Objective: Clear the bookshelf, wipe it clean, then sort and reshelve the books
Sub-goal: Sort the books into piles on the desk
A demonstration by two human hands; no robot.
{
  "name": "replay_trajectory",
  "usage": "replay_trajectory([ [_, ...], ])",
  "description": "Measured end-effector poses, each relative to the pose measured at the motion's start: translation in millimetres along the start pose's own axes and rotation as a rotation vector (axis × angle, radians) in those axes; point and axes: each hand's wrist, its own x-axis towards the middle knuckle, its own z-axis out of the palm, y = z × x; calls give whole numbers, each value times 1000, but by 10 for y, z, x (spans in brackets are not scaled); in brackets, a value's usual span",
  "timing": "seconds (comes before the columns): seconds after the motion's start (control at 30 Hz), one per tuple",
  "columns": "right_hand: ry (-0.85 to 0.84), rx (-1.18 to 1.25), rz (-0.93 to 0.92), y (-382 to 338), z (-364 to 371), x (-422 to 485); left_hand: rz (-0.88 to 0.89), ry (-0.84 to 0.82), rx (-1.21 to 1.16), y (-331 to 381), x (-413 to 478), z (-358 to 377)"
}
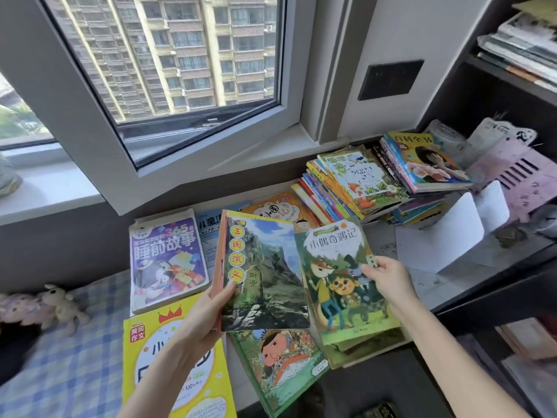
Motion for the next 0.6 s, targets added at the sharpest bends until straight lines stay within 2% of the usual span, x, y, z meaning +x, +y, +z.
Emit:
replay_trajectory([
  [0.17, 94, -540, 36, 189, -39, 327, -53, 34, -28, -31, -1, -19],
  [0.23, 114, -895, 40, 195, -1, 323, -69, 31, -42, -29, -17, -4],
  [0.3, 143, -1210, -19, 172, 66, 315, -72, 17, -53, -21, -31, -6],
  [0.33, 177, -1248, -85, 119, 114, 299, -66, 6, -57, -16, -36, -17],
  [0.37, 193, -1184, -140, 57, 192, 274, -57, -5, -62, -4, -49, -18],
  [0.4, 162, -996, -186, -31, 281, 205, -52, -17, -57, -7, -45, -24],
  [0.43, 65, -690, -169, -139, 376, 120, -47, -18, -47, -6, -53, -13],
  [0.47, -91, -347, -59, -267, 484, -1, -42, -9, -33, -15, -48, -9],
  [0.5, -243, -104, 54, -341, 578, -116, -37, 6, -19, -15, -56, 14],
  [0.53, -367, -12, 108, -377, 656, -208, -33, 29, -5, -22, -52, 21],
  [0.6, -407, -118, 59, -319, 758, -317, -24, 39, 35, -28, -49, 27],
])
